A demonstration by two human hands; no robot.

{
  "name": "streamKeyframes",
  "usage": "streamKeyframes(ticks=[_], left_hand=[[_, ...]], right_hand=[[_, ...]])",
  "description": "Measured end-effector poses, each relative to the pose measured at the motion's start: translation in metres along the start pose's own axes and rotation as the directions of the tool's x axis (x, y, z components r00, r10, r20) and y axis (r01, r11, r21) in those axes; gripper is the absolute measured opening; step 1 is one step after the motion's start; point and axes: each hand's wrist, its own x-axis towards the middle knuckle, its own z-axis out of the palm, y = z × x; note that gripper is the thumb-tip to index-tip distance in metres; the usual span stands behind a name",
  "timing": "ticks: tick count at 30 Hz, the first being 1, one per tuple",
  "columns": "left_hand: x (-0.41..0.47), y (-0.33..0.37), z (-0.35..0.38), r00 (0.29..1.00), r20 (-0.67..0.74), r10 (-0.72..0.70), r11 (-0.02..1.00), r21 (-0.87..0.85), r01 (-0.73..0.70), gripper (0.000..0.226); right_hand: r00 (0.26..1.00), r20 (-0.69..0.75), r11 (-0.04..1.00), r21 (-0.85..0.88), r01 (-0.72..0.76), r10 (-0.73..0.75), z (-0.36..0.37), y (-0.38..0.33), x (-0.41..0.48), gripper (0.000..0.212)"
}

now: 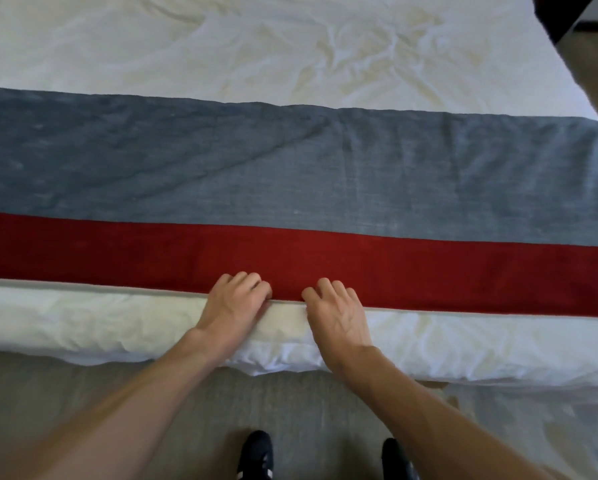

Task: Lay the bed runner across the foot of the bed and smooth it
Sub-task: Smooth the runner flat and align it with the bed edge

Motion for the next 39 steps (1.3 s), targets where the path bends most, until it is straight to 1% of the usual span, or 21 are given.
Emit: streamKeyframes(ticks=[3,5,7,10,12,14,15,16,18,20,22,24,27,29,31,34,39], left_hand=[[-0.003,-0.007,0.002,0.999,-0.020,0.043,0.998,-0.034,-0.044,0.013],[-0.005,-0.006,0.003,0.999,-0.008,0.046,0.998,-0.050,-0.047,0.013],[-0.009,-0.003,0.003,0.998,0.021,0.051,0.998,-0.049,-0.050,0.017],[-0.016,0.001,0.007,0.997,0.039,0.062,0.997,-0.039,-0.060,0.021],[-0.021,0.001,0.010,0.996,0.024,0.082,0.995,-0.057,-0.080,0.020],[-0.029,-0.002,0.013,0.991,0.006,0.134,0.989,-0.067,-0.133,0.019],[-0.035,-0.006,0.015,0.987,-0.002,0.161,0.985,-0.068,-0.161,0.024],[-0.042,-0.012,0.017,0.986,0.007,0.168,0.984,-0.055,-0.167,0.033],[-0.057,-0.030,0.017,0.992,0.086,0.092,0.995,0.022,-0.094,0.049],[-0.068,-0.054,0.012,0.986,0.166,-0.011,0.994,0.105,-0.007,0.058],[-0.075,-0.079,0.008,0.974,0.216,-0.068,0.988,0.152,0.035,0.061],[-0.079,-0.099,0.005,0.971,0.216,-0.100,0.983,0.172,0.063,0.060],[-0.079,-0.126,-0.002,0.967,0.189,-0.174,0.978,0.151,0.146,0.056],[-0.081,-0.147,-0.006,0.960,0.182,-0.211,0.972,0.142,0.187,0.056],[-0.085,-0.171,-0.011,0.956,0.202,-0.213,0.970,0.162,0.181,0.056],[-0.097,-0.210,-0.019,0.962,0.214,-0.171,0.980,0.135,0.144,0.055],[-0.125,-0.267,-0.032,0.988,0.133,-0.081,0.994,0.089,0.069,0.041]], right_hand=[[0.999,-0.024,0.999,-0.025,-0.023,0.023,-0.003,-0.022,0.010,0.032],[1.000,-0.017,0.998,-0.050,-0.025,0.024,-0.003,-0.028,0.011,0.037],[1.000,-0.015,0.996,-0.084,0.003,-0.005,-0.002,-0.029,0.009,0.039],[0.999,0.002,0.994,-0.103,0.047,-0.047,0.004,-0.030,0.004,0.035],[0.999,0.028,0.992,-0.117,0.039,-0.036,0.010,-0.033,-0.003,0.031],[0.999,0.048,0.993,-0.116,0.025,-0.020,0.015,-0.040,-0.010,0.024],[0.998,0.058,0.994,-0.103,0.019,-0.013,0.017,-0.045,-0.014,0.022],[0.998,0.068,0.996,-0.090,0.010,-0.004,0.019,-0.051,-0.017,0.026],[0.997,0.072,0.997,-0.078,0.014,-0.009,0.023,-0.060,-0.018,0.045],[0.990,0.118,0.995,-0.052,0.080,-0.074,0.026,-0.072,-0.013,0.059],[0.972,0.175,0.987,0.001,0.158,-0.156,0.028,-0.085,-0.002,0.063],[0.964,0.168,0.978,0.002,0.209,-0.206,0.030,-0.102,0.009,0.061],[0.961,0.158,0.973,0.010,0.229,-0.228,0.034,-0.131,0.025,0.058],[0.966,0.136,0.976,0.025,0.217,-0.218,0.040,-0.152,0.035,0.056],[0.977,0.126,0.985,0.016,0.174,-0.174,0.046,-0.172,0.044,0.054],[0.990,0.097,0.993,-0.044,0.112,-0.107,0.050,-0.205,0.058,0.051],[1.000,-0.007,0.999,-0.026,0.029,-0.029,0.056,-0.257,0.080,0.040]])
